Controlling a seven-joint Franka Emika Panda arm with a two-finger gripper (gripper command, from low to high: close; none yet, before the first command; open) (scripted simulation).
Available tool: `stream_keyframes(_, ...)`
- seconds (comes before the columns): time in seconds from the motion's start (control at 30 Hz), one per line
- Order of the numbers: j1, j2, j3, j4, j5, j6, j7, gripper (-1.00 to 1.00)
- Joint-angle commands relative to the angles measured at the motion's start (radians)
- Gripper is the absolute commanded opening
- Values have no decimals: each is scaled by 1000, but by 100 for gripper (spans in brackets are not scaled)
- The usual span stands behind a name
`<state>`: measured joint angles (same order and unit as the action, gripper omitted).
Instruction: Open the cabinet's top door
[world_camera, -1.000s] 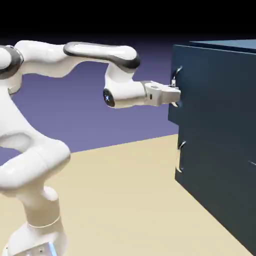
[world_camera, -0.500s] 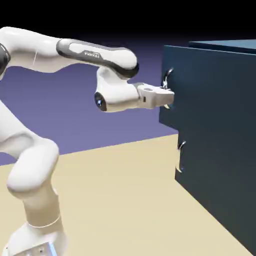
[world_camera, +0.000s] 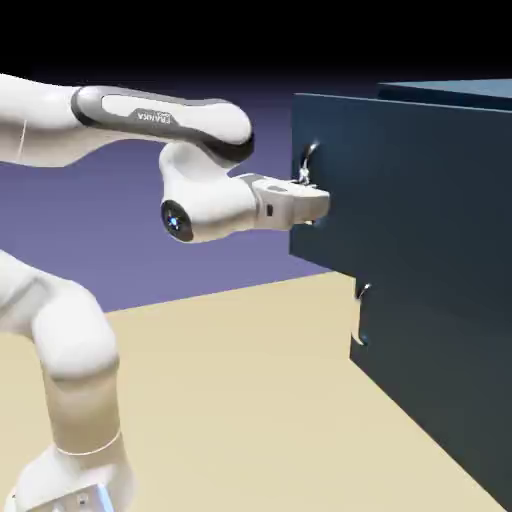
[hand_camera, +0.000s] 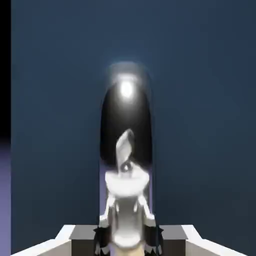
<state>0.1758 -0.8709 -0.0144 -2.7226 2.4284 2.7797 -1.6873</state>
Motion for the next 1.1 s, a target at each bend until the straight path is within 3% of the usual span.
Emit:
stream_keyframes(0.0, 22, -27, -26, -17, -44, 7, 23, -100)
stream_keyframes(0.33, 195, -283, -231, -148, -479, 96, 279, -100)
stream_keyframes(0.57, 180, -412, -286, -230, -783, 69, 524, -100)
stream_keyframes(0.77, 57, -507, -336, -292, -1044, -78, 727, -100)
stream_keyframes(1.07, -187, -592, -550, -298, -1413, -453, 895, -100)
